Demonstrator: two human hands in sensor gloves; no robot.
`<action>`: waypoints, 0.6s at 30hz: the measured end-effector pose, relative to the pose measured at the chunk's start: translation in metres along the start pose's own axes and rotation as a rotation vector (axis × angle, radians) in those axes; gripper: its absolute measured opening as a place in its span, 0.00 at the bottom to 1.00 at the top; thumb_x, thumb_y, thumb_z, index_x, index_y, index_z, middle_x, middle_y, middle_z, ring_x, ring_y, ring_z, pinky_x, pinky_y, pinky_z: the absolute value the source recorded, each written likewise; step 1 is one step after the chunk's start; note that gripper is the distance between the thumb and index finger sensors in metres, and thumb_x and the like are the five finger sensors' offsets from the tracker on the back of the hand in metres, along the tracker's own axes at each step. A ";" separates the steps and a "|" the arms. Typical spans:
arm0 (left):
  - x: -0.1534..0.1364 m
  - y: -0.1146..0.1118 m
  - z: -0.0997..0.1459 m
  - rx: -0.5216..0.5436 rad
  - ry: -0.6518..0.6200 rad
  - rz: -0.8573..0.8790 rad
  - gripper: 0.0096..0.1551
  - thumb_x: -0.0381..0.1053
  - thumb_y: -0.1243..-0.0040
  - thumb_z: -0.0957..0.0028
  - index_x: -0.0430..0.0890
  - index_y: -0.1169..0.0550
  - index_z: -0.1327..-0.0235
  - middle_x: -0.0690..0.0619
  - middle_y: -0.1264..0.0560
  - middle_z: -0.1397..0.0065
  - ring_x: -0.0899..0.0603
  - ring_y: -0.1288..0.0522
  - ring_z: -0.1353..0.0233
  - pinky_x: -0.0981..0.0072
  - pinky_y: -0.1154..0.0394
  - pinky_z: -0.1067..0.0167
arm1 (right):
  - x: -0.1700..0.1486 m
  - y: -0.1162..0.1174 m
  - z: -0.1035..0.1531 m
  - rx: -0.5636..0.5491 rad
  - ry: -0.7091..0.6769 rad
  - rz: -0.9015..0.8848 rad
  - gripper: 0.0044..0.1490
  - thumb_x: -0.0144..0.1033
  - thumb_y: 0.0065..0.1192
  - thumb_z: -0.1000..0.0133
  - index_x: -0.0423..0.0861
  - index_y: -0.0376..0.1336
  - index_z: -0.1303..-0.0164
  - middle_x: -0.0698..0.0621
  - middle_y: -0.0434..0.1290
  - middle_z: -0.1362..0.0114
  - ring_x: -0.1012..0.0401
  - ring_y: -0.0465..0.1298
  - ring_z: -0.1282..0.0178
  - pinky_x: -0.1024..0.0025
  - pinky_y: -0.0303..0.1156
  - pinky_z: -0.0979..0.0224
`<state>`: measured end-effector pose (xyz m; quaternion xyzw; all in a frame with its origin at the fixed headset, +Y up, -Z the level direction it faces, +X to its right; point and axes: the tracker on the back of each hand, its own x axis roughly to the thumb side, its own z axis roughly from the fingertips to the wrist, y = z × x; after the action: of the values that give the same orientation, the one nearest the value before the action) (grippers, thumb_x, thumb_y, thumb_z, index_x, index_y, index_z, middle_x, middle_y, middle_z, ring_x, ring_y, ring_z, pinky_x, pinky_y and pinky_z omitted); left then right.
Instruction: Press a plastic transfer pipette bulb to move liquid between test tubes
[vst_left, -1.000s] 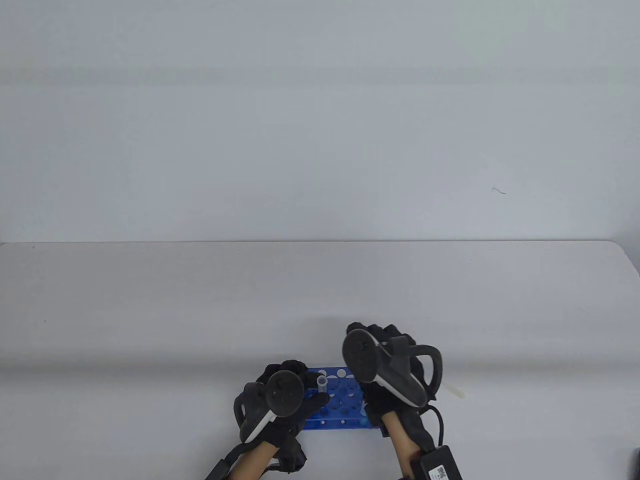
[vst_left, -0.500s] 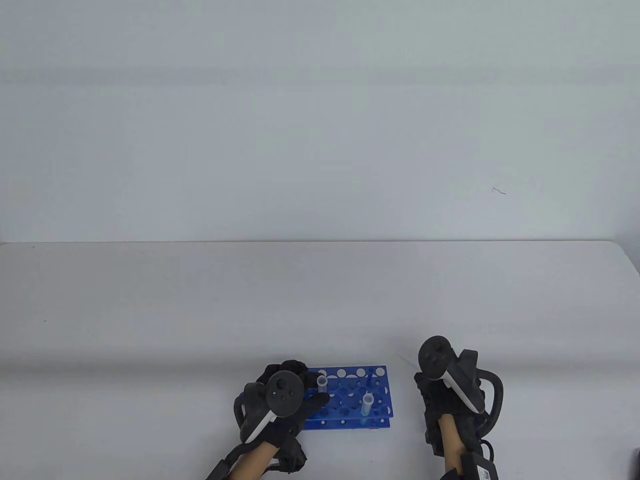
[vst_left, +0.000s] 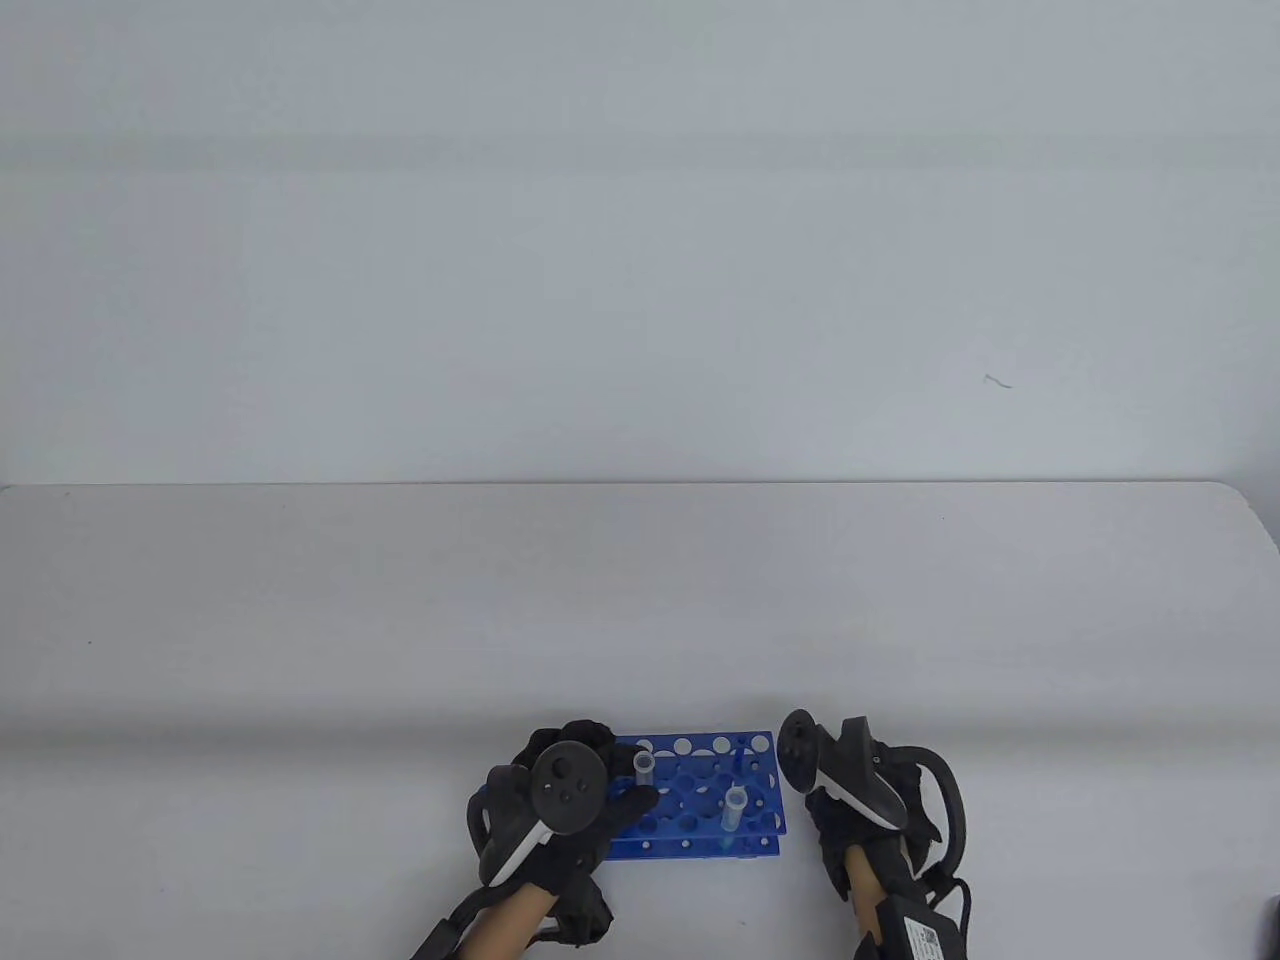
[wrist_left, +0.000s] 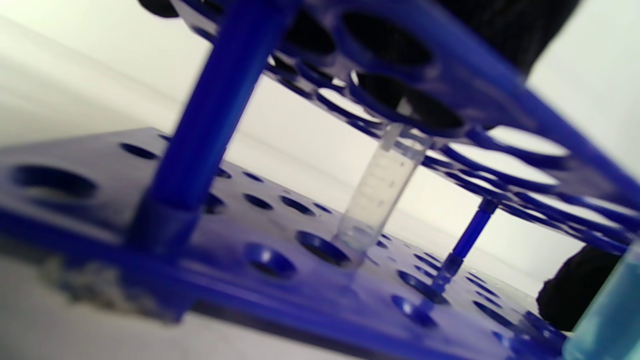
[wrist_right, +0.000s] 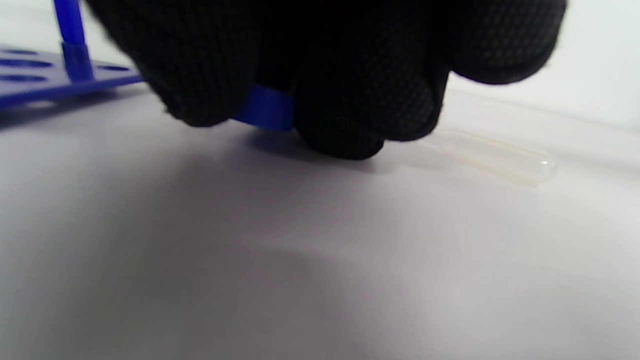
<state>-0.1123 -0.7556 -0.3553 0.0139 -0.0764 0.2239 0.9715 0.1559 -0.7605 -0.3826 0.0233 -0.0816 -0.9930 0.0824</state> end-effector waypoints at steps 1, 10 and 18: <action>0.000 0.000 0.000 -0.001 0.000 0.000 0.29 0.67 0.38 0.55 0.66 0.24 0.39 0.56 0.39 0.22 0.45 0.46 0.25 0.42 0.49 0.21 | 0.001 0.000 0.000 0.002 0.001 0.012 0.32 0.44 0.72 0.59 0.48 0.72 0.44 0.48 0.83 0.46 0.58 0.79 0.53 0.53 0.73 0.42; -0.001 0.000 0.001 -0.011 -0.012 -0.006 0.29 0.67 0.39 0.55 0.67 0.25 0.37 0.57 0.39 0.21 0.45 0.46 0.25 0.42 0.49 0.21 | 0.001 0.001 0.000 0.038 0.016 0.024 0.33 0.45 0.71 0.60 0.50 0.70 0.44 0.51 0.82 0.45 0.59 0.80 0.53 0.54 0.74 0.43; -0.004 0.002 0.002 -0.035 -0.047 -0.010 0.32 0.67 0.40 0.54 0.66 0.27 0.33 0.57 0.40 0.20 0.45 0.47 0.24 0.42 0.50 0.20 | 0.001 0.000 0.001 0.057 0.020 0.025 0.34 0.45 0.71 0.60 0.51 0.69 0.42 0.51 0.81 0.43 0.58 0.80 0.51 0.54 0.73 0.42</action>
<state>-0.1171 -0.7560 -0.3543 0.0027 -0.1030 0.2171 0.9707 0.1549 -0.7603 -0.3820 0.0345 -0.1092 -0.9889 0.0952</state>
